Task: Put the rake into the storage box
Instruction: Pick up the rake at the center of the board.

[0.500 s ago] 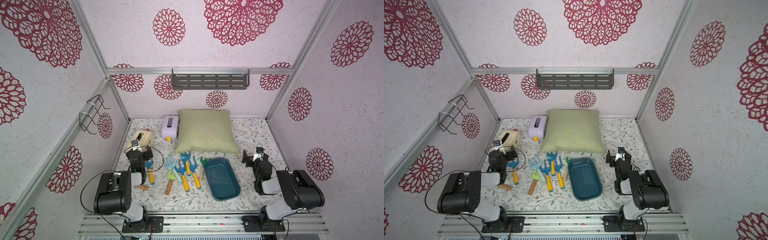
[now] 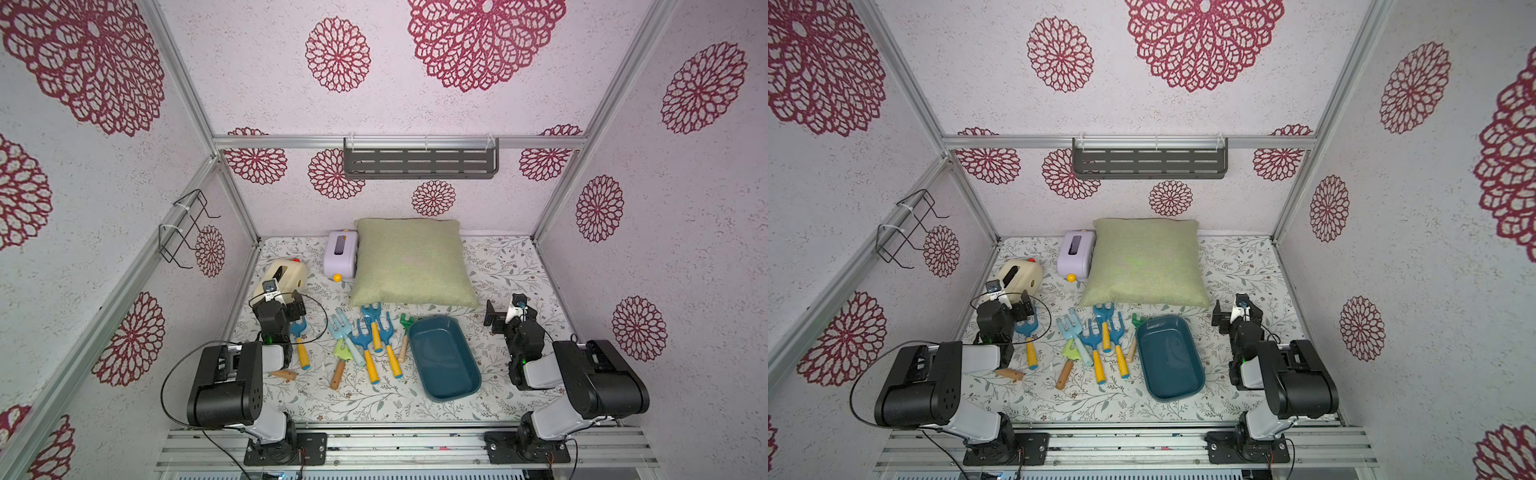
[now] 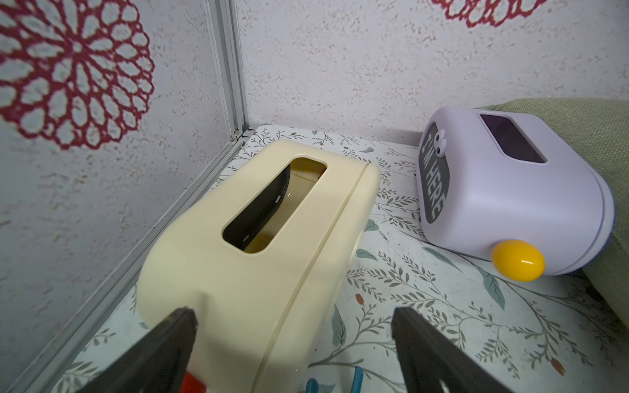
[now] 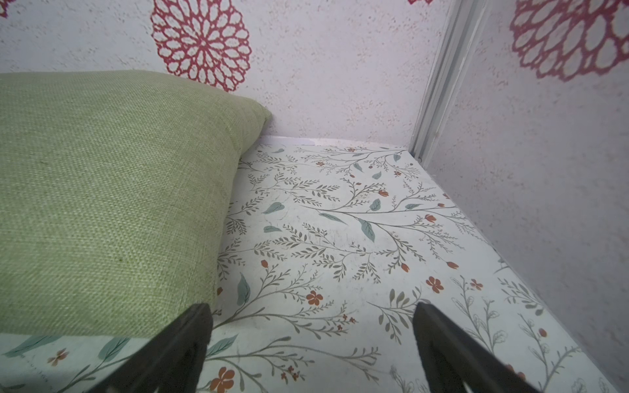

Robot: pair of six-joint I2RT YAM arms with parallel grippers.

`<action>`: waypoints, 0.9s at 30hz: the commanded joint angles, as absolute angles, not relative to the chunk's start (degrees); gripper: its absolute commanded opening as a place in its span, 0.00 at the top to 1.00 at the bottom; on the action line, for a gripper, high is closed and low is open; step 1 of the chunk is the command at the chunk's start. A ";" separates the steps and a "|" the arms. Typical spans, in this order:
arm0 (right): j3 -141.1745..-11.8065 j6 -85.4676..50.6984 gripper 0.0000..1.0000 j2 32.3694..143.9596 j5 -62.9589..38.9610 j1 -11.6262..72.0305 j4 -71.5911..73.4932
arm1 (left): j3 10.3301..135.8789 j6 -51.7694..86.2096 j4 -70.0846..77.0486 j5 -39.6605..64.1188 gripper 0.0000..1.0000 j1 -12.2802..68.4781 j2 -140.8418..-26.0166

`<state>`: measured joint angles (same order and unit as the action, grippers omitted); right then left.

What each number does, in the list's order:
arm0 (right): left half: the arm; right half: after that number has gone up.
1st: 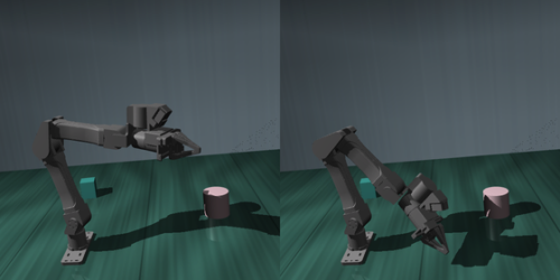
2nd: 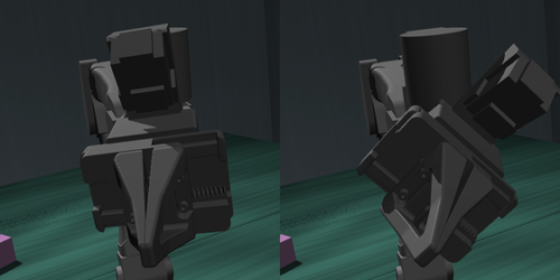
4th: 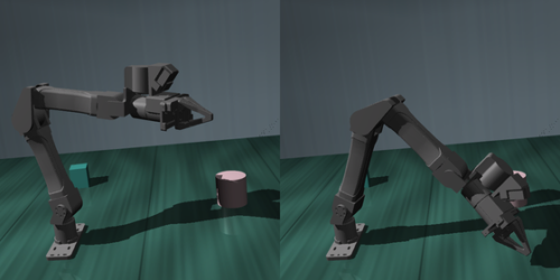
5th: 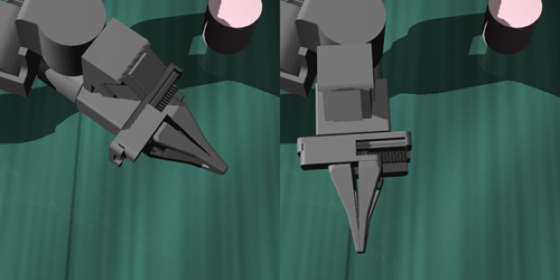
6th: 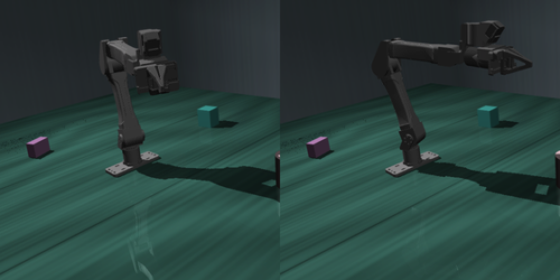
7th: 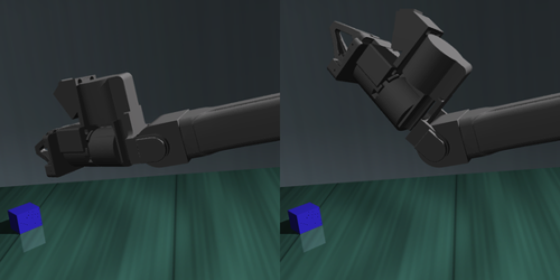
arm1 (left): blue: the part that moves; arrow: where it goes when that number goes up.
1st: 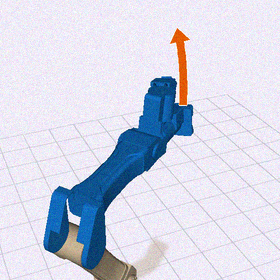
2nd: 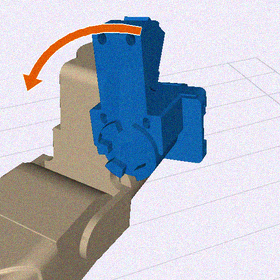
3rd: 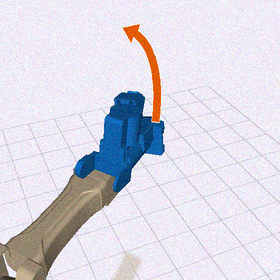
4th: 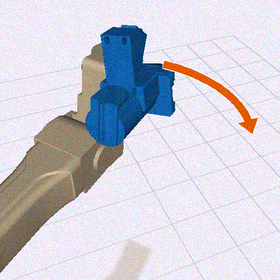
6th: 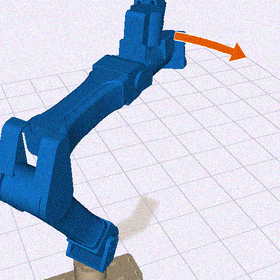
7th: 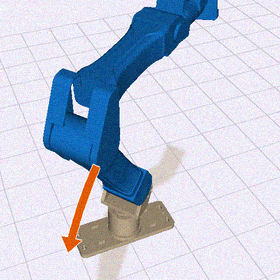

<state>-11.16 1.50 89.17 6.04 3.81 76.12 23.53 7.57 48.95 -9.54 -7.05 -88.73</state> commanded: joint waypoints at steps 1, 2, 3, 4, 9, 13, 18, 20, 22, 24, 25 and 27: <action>-11.82 1.06 0.01 88.15 6.77 4.04 77.78 | 24.62 7.48 49.18 -9.50 0.03 -7.11 -88.86; -11.81 1.05 0.01 88.15 6.77 4.04 77.77 | 24.63 7.47 49.16 -9.50 0.03 -7.12 -88.86; -11.82 1.06 0.01 88.15 6.77 4.04 77.71 | 24.64 7.47 49.21 -9.50 0.03 -7.11 -88.86; -11.79 1.05 0.01 88.15 6.77 4.04 77.76 | 24.66 7.47 49.14 -9.56 0.03 -7.11 -88.88; -11.67 1.10 0.01 88.15 6.77 4.04 77.91 | 24.75 7.01 49.22 -10.20 0.03 -6.61 -88.47; -5.70 2.62 0.01 85.91 8.31 5.33 87.77 | 28.85 5.88 35.97 -14.24 0.03 -3.80 -82.09; -7.26 4.08 0.01 71.11 11.62 8.03 73.13 | 24.97 1.99 37.89 -21.37 0.03 1.99 -72.60; -7.40 -0.06 0.01 64.38 13.35 9.45 68.72 | 25.36 2.19 32.85 -22.32 0.03 4.15 -68.08; -8.35 -4.97 0.01 57.28 11.23 9.79 62.31 | 25.62 4.46 28.27 -21.53 0.03 5.44 -63.33; -10.18 -10.16 0.00 51.62 9.98 10.08 54.14 | 25.66 8.61 23.77 -20.45 0.03 6.19 -59.04; -11.81 -12.22 0.01 48.64 9.20 10.18 48.78 | 25.83 12.04 20.91 -20.13 0.03 6.39 -56.68; -15.34 -16.03 0.01 43.88 7.76 10.20 37.63 | 26.44 18.94 14.46 -19.28 0.03 6.50 -52.48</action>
<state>-10.94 -7.77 48.25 9.63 9.72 53.82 25.82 9.93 25.54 -19.38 6.15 -56.38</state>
